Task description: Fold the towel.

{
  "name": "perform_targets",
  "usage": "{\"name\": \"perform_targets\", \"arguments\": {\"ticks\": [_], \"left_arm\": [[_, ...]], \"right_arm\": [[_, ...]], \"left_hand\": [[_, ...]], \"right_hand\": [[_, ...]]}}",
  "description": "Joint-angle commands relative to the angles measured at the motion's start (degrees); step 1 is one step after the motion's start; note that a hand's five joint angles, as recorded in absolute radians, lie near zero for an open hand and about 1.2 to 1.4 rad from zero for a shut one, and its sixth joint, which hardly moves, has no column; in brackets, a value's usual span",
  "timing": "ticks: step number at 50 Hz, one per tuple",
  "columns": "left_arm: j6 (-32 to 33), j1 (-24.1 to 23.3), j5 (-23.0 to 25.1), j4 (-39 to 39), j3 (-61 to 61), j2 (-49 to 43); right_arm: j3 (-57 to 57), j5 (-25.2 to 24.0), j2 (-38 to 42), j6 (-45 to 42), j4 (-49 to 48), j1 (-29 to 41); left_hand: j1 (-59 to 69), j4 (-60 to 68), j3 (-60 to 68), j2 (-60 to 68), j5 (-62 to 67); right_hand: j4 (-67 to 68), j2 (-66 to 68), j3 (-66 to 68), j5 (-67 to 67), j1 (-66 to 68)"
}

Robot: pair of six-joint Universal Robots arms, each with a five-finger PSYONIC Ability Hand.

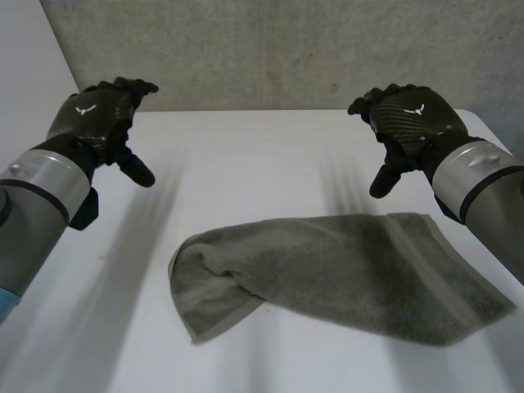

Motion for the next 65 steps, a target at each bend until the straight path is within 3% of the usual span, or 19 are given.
{"name": "perform_targets", "arguments": {"ticks": [1, 10, 19, 34, 36, 38, 44, 48, 57, 59, 61, 65], "left_arm": [[0.31, -2.02, 0.0, -1.15, 0.06, -5.53], [5.14, -3.08, -0.09, -1.06, 0.23, -14.07], [7.51, -3.87, 0.09, 0.08, 0.23, -21.18], [7.51, -7.48, 0.17, 0.43, -0.03, -24.87], [7.43, -7.74, 0.17, 0.7, 0.06, -25.58], [7.25, -8.35, 0.09, 2.88, 0.06, -25.85], [7.6, -9.23, -0.53, 5.27, 0.06, -23.56], [7.6, -10.02, -0.18, 5.09, -1.51, -16.82], [7.95, -13.36, 0.17, 5.53, -8.63, -3.45], [7.95, -13.8, 0.17, 5.53, -9.51, -1.96], [8.04, -13.98, 0.17, 5.53, -10.13, -0.81], [8.04, -14.16, 0.17, 5.44, -10.84, 0.78]], "right_arm": [[-0.02, 0.02, 2.28, -5.9, 4.07, 0.09], [0.59, -0.42, 6.41, -9.25, 6.27, 0.09], [0.59, -0.68, 8.96, -10.22, 5.92, -0.08], [0.24, -0.86, 10.72, -10.22, 5.57, -1.67], [0.16, -0.86, 10.98, -10.22, 5.66, -1.67], [0.15, -0.77, 11.07, -10.22, 5.66, -1.75], [-0.28, -0.94, 11.86, -9.61, 5.83, -2.63], [-1.34, -1.21, 12.3, -9.34, 6.01, -4.3], [-8.81, -11.49, 18.72, -0.64, 9.0, -7.12], [-10.83, -13.78, 21.09, 0.59, 10.32, -7.03], [-14.16, -19.11, 25.9, 1.47, 13.55, -6.77], [-17.16, -22.48, 30.06, 1.65, 16.03, -6.59]], "left_hand": [[3.32, 3.4, 3.42, 3.5, 1.43], [6.68, 6.77, 6.79, 6.87, 4.79], [22.48, 22.56, 22.58, 22.66, 20.59], [22.99, 23.08, 23.1, 23.18, 21.11], [27.71, 27.79, 27.81, 27.9, 25.82], [70.01, 70.1, 70.12, 70.2, 68.13], [70.24, 70.33, 70.35, 70.43, 68.36], [70.24, 70.33, 70.35, 70.43, 68.36], [70.24, 70.33, 70.35, 70.43, 68.36], [70.24, 70.33, 70.35, 70.43, 68.36], [70.24, 70.33, 70.35, 70.43, 68.36], [70.24, 70.33, 70.35, 70.43, 68.36]], "right_hand": [[-1.46, -2.48, -0.17, -2.69, -1.05], [-1.46, -2.48, -0.17, -2.69, -1.05], [-1.46, -2.48, -0.17, -2.69, -1.05], [-1.46, -2.48, -0.17, -2.69, -1.05], [-1.46, -2.48, -0.17, -2.69, -1.05], [-1.46, -2.48, -0.17, -2.69, -1.05], [-1.46, -2.48, -0.17, -2.69, -1.05], [-1.46, -2.48, -0.17, -2.69, -1.05], [-1.46, -2.48, -0.17, -2.69, -1.05], [-1.46, -2.48, -0.17, -2.69, -1.05], [-1.46, -2.48, -0.17, -2.69, -1.05], [-1.46, -2.48, -0.17, -2.69, -1.05]]}}
